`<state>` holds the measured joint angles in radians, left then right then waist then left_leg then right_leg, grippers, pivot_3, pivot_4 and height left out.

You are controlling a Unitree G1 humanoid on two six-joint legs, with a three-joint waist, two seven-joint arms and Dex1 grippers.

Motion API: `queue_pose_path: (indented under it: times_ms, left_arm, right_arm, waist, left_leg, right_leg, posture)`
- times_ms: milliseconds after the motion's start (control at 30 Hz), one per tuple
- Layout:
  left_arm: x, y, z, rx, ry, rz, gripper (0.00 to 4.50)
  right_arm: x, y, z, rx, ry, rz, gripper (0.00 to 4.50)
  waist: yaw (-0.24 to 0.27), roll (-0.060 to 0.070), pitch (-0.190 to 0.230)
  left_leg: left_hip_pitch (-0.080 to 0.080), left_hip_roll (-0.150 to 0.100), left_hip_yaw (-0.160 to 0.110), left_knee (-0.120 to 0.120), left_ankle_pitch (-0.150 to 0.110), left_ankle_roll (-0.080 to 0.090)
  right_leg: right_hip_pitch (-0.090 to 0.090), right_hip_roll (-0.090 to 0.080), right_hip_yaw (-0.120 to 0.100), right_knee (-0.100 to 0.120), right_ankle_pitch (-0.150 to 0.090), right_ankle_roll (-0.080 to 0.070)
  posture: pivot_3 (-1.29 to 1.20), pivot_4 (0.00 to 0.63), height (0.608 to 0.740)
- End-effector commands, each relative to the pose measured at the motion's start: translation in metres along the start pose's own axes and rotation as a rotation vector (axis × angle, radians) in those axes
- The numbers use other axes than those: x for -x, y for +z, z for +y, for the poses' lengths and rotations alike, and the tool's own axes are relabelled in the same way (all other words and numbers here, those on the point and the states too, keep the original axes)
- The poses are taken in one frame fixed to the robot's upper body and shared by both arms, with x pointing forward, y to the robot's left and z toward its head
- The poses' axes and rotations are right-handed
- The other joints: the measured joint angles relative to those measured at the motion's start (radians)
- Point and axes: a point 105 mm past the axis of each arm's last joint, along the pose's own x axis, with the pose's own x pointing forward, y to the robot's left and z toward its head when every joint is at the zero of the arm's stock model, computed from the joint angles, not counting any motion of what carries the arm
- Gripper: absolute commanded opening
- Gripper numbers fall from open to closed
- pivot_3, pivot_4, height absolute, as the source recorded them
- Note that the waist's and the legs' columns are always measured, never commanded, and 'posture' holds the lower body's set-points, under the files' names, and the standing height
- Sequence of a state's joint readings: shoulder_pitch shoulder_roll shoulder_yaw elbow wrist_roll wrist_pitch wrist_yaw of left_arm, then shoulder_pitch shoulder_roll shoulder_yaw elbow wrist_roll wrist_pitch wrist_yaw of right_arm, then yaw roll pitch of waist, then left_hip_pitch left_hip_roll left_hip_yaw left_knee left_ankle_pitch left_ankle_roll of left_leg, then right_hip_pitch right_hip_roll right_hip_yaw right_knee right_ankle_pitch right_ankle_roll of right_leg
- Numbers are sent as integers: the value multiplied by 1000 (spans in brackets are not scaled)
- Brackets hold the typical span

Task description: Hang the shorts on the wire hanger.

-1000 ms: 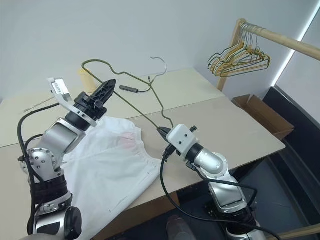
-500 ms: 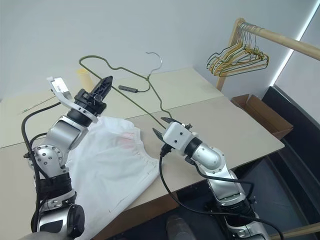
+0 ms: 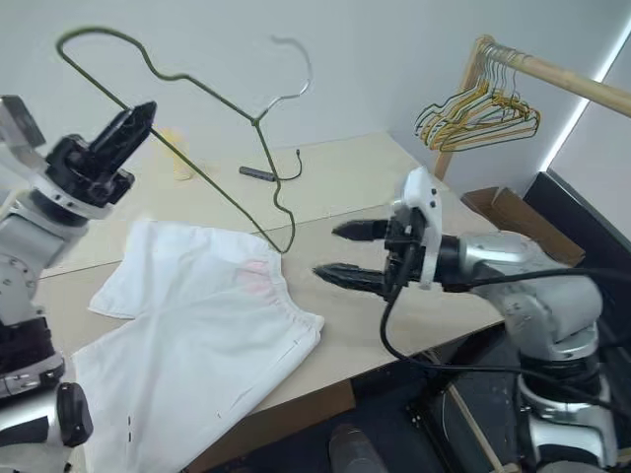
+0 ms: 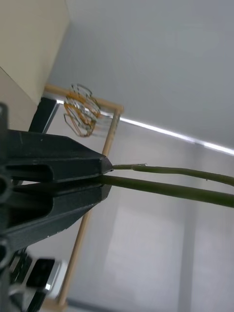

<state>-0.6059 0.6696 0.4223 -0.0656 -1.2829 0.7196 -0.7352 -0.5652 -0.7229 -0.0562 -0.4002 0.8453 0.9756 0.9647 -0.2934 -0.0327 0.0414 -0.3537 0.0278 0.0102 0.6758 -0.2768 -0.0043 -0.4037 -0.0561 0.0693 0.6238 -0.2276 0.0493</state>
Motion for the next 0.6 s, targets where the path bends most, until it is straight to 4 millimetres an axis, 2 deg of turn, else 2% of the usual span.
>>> queue_pose_path:
  times_ms: [33, 167, 300, 433, 600]
  left_arm:
    - [1, 17, -24, -25, -212, -26, 0]
    - [-1, 25, -28, -12, -284, -64, 0]
    - [-3, 26, -25, -10, -285, -99, 0]
    - [-4, 21, -26, 4, -299, -90, 0]
    - [-7, 17, -26, 12, -306, -88, 0]
  right_arm:
    - [1, 6, 5, -153, 159, 22, 4425]
    - [-9, -7, -9, -197, 153, 84, 4425]
    - [-24, -14, -19, -215, 144, 87, 4425]
    - [-39, -7, -26, -240, 130, 38, 4425]
    - [-46, 1, -30, -235, 128, 11, 4425]
  waist:
    - [3, 2, 2]
    - [14, 3, 3]
    - [28, 3, 3]
    - [35, 4, 4]
    - [42, 4, 4]
  left_leg:
    - [0, 0, 1, 0, 0, 0]
    - [0, 1, 1, 1, 0, 0]
    - [-1, 1, 2, 1, 0, 0]
    - [-4, 1, 1, 1, 0, 0]
    - [-7, 1, 0, 2, 0, 1]
  right_leg:
    - [0, 0, 0, 0, 0, 0]
    - [0, 1, 0, 1, 0, 0]
    - [-1, 1, 1, 1, 0, 0]
    - [-4, 1, 1, 1, 0, 1]
    - [-5, 0, 0, 2, 3, -2]
  posture:
    - [-207, 0, 740]
    - [-198, 0, 740]
    - [-199, 0, 740]
    - [-201, 0, 740]
    - [-202, 0, 740]
